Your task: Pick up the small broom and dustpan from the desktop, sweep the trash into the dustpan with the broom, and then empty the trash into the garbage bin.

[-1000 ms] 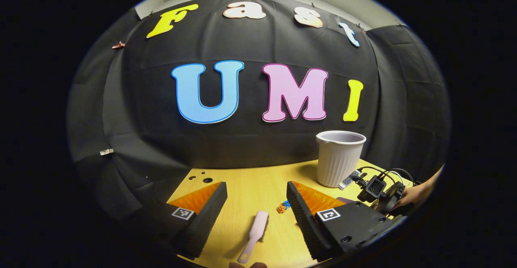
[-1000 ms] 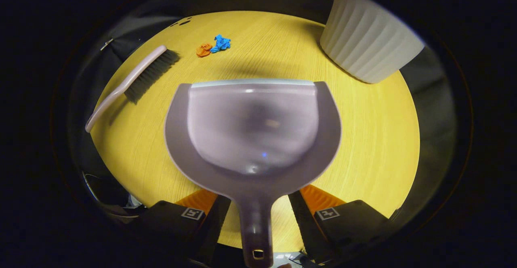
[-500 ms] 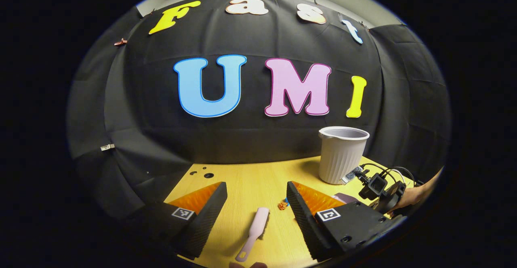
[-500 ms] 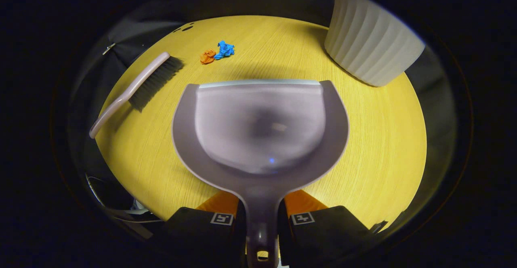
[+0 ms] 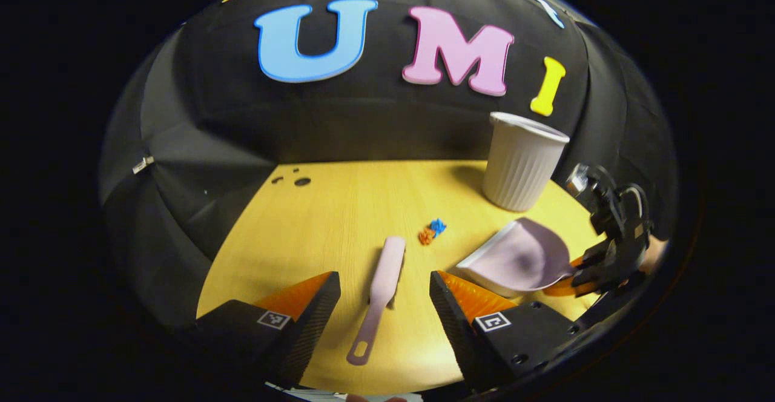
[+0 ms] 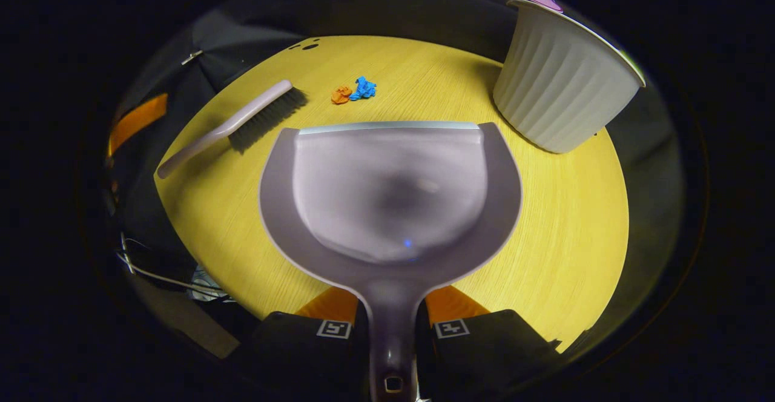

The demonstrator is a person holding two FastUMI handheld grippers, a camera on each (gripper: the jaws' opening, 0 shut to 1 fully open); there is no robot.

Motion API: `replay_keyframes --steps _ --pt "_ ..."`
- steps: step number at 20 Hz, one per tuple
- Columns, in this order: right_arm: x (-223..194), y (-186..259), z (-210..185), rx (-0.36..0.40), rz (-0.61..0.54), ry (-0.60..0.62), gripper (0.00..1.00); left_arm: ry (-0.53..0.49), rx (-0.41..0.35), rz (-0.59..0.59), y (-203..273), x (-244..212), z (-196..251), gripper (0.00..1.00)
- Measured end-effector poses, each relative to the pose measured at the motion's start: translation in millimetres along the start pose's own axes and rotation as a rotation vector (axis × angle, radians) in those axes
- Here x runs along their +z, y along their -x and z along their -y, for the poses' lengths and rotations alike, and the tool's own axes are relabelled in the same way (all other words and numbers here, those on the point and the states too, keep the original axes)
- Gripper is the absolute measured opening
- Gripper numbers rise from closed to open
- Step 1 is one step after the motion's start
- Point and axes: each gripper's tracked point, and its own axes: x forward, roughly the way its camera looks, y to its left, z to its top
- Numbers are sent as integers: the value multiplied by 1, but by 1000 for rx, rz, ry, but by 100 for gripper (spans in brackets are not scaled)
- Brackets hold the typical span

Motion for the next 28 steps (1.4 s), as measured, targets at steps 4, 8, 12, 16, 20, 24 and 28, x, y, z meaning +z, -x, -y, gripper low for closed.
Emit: replay_keyframes --steps 4,8,12,16,20,24,28 --pt "-6 14 3 4 4 7 35 -61 -64 -182 -30 -43 -4 89" --pt "-10 20 11 -7 4 -5 35 -85 -81 -302 -57 -70 -11 93" --pt "-13 23 14 -11 -2 -15 35 -87 -113 -409 -76 -90 -11 90" --pt "-11 23 15 -13 -4 -30 35 -125 -104 -465 -91 -99 -14 82" --pt "-11 25 17 -18 -7 -31 35 -166 -95 -492 -100 -107 -14 67" --pt "-11 27 18 -20 -19 -1 35 -162 -87 -475 -105 -102 -8 60" --pt "-11 28 9 12 -44 36 35 -144 -68 -474 -106 -98 -8 30"
